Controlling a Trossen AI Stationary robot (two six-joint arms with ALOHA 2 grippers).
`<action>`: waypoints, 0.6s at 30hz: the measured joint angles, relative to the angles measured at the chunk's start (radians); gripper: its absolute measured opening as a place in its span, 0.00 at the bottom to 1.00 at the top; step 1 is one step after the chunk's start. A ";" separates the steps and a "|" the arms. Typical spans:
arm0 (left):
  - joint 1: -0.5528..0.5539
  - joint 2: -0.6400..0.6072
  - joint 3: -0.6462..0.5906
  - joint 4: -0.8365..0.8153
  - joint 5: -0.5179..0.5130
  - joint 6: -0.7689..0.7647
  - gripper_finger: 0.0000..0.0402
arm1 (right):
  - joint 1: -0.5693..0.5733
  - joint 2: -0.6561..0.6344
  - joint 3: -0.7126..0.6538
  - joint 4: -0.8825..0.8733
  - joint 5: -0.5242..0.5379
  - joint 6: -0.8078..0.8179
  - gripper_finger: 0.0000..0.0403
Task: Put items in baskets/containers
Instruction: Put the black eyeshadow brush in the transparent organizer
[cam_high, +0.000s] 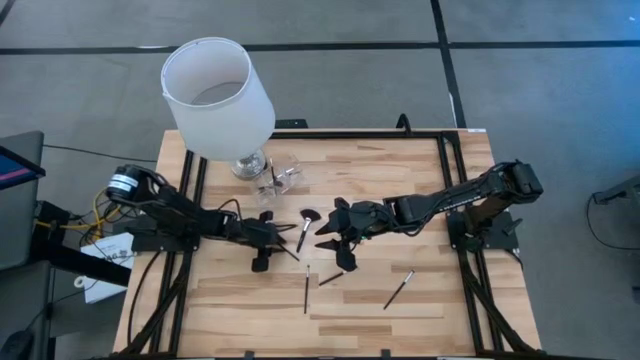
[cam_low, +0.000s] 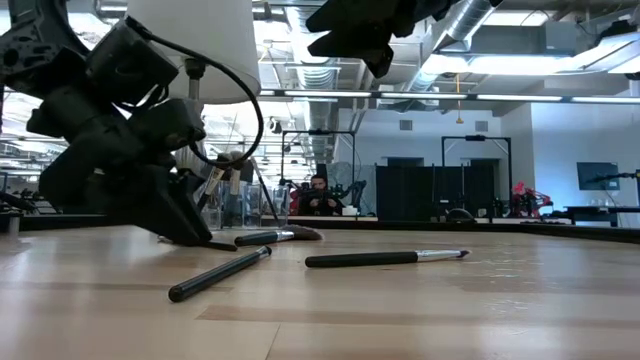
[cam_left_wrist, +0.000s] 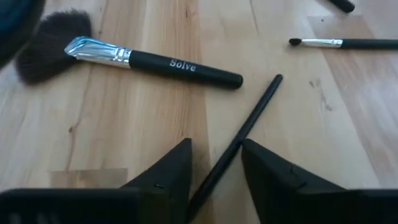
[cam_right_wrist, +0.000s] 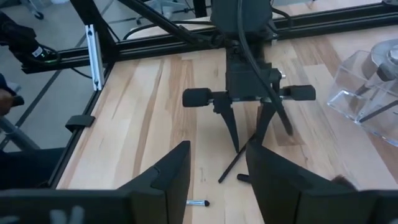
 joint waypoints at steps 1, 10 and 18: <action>-0.002 0.002 -0.001 0.012 0.007 -0.003 0.29 | 0.000 0.000 0.000 0.000 0.000 0.000 0.36; -0.005 0.005 -0.003 0.066 0.019 -0.102 0.04 | 0.008 0.000 0.000 -0.001 -0.002 0.001 0.34; -0.025 0.093 -0.003 0.179 -0.004 -0.118 0.25 | 0.027 0.000 0.000 0.000 -0.002 0.001 0.33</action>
